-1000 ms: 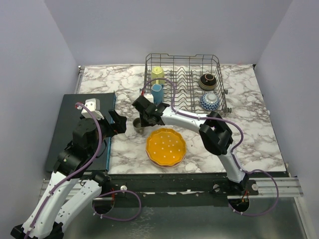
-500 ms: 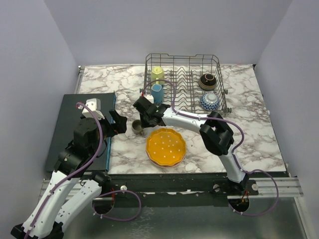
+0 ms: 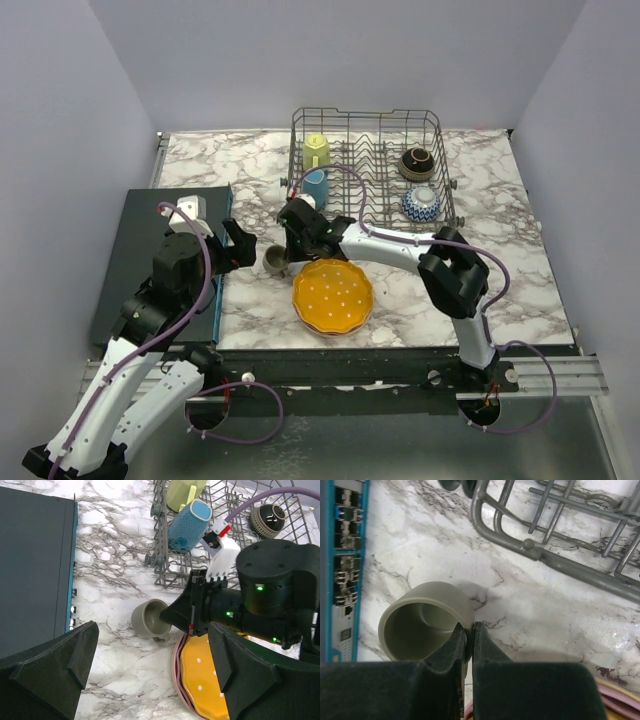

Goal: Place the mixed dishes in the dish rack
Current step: Pick up the cup at the center of the board, then turn the cup upside down in the dish rack.

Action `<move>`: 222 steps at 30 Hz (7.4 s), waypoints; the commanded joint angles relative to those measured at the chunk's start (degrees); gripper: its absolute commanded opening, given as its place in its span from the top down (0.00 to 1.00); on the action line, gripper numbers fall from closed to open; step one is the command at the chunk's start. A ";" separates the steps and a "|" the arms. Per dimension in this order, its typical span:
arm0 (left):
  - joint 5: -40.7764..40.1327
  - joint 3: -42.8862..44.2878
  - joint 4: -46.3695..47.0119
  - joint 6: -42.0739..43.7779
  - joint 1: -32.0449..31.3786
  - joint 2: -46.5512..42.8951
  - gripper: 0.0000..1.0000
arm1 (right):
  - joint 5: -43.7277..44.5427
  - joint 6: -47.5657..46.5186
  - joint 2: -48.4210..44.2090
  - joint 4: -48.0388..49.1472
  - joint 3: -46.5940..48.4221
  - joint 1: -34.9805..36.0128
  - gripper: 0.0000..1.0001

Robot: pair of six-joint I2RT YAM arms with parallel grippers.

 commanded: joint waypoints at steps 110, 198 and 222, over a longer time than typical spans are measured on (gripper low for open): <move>62.87 -3.36 36.16 -4.37 -0.12 7.65 0.08 | -48.54 52.18 -40.96 70.21 -49.70 -16.34 0.99; 40.24 3.41 27.34 -0.46 -0.12 19.48 1.00 | -22.46 22.72 -70.17 19.47 -49.35 -20.03 0.60; 21.70 17.39 18.90 -13.97 -0.27 40.35 1.00 | -8.63 9.31 -80.41 -2.31 -45.11 -20.02 0.60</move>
